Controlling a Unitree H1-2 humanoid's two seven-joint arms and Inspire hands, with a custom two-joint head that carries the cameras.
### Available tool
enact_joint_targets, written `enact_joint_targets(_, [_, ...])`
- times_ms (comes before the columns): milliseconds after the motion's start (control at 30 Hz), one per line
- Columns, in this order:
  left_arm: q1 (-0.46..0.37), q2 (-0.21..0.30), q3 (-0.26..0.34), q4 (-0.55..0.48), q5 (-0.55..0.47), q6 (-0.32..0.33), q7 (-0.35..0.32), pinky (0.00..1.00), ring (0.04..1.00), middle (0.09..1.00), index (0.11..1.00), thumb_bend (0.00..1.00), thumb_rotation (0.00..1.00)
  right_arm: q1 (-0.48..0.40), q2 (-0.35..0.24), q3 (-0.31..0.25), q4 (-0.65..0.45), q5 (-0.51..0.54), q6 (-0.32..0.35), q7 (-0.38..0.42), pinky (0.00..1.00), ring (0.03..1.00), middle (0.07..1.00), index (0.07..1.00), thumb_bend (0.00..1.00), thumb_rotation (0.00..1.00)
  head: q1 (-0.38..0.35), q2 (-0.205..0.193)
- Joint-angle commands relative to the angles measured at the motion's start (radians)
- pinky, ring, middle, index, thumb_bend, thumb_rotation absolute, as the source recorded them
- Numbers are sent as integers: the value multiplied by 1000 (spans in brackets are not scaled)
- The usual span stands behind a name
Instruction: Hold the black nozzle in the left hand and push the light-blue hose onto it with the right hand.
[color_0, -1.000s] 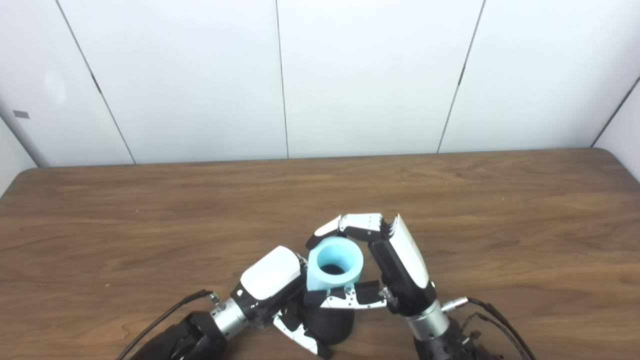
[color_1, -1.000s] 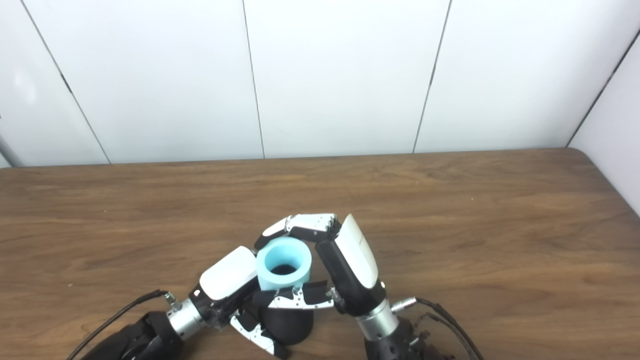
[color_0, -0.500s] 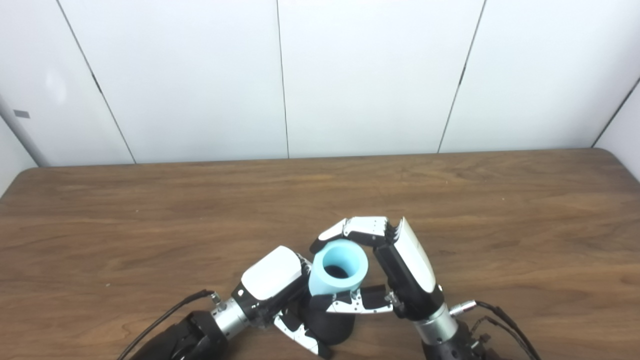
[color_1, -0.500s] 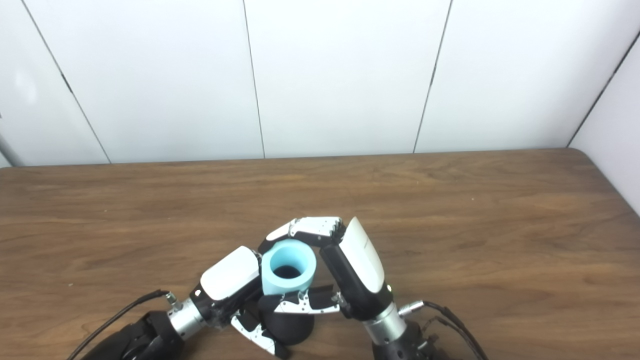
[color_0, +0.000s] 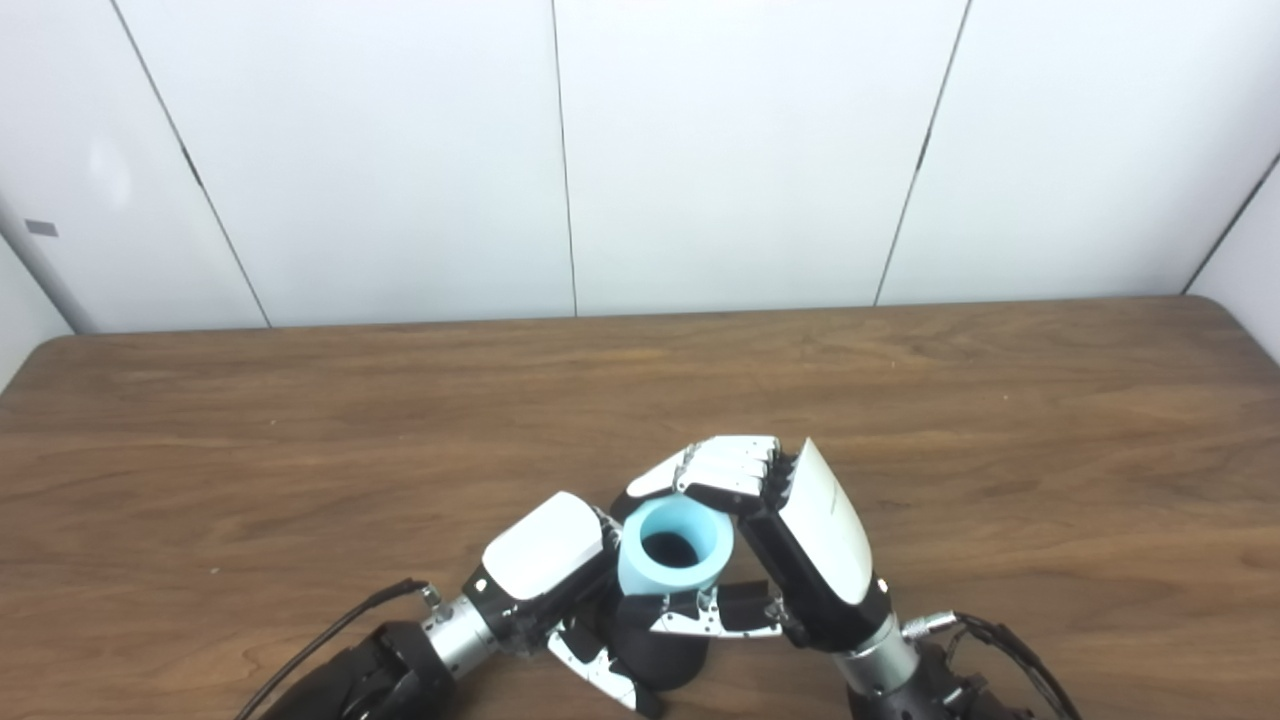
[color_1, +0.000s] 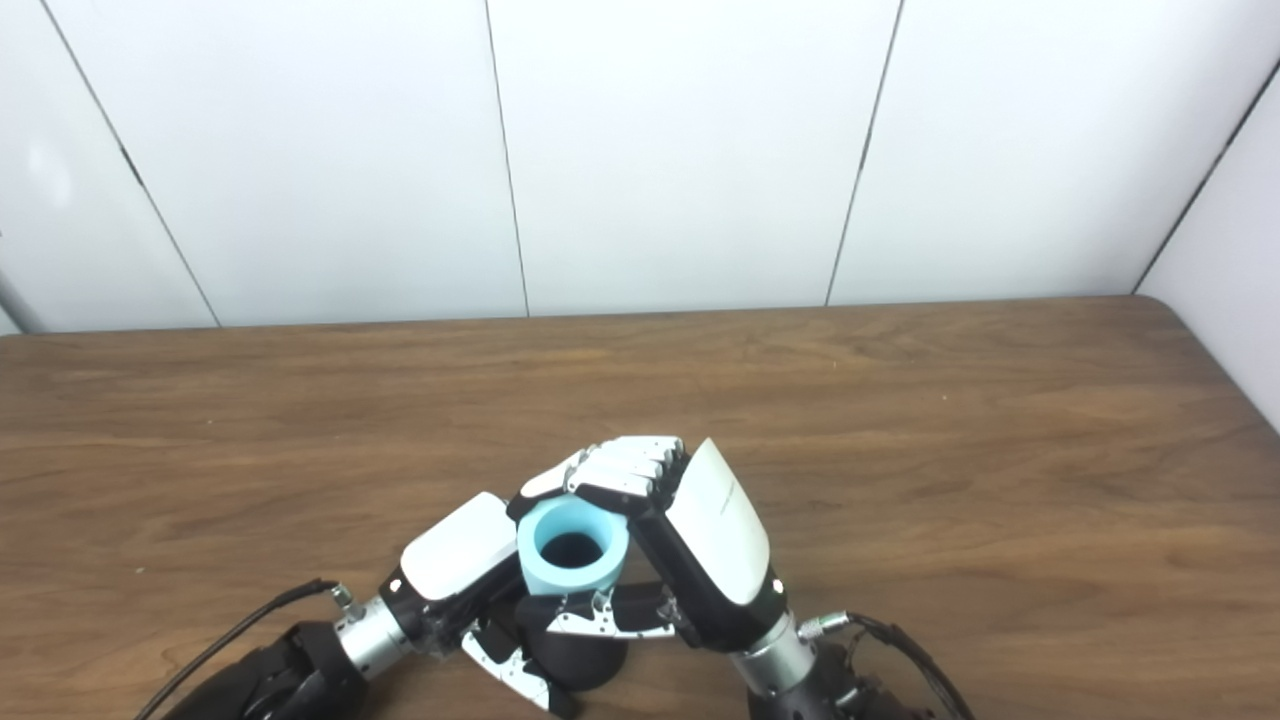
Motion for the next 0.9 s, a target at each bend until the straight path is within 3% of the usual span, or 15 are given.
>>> enact_joint_targets(0, [90, -12, -42, 68, 23, 7, -40, 210, 272, 400, 518, 514, 0, 16, -14, -1, -13, -26, 15, 103, 285, 385, 504, 546, 509, 0, -2, 0])
enact_joint_targets(267, [94, -16, -33, 62, 26, 7, -54, 209, 271, 399, 517, 513, 0, 24, 14, -40, -83, 21, 100, 264, 273, 377, 503, 546, 508, 0, 1, 1])
enact_joint_targets(367, [92, -17, -35, 63, 27, 7, -52, 193, 250, 465, 486, 522, 0, 17, 20, -54, -99, 19, 121, 308, 262, 372, 502, 550, 507, 0, 0, 2])
enact_joint_targets(467, [92, -18, -34, 61, 38, 7, -54, 208, 271, 408, 515, 515, 0, 9, 27, -65, -107, 22, 126, 338, 243, 363, 497, 554, 506, 0, 1, 2])
enact_joint_targets(867, [91, -18, -39, 66, 35, 7, -47, 219, 283, 405, 520, 514, 0, 9, 56, -85, -112, 23, 118, 390, 245, 365, 497, 553, 506, 0, 2, 4])
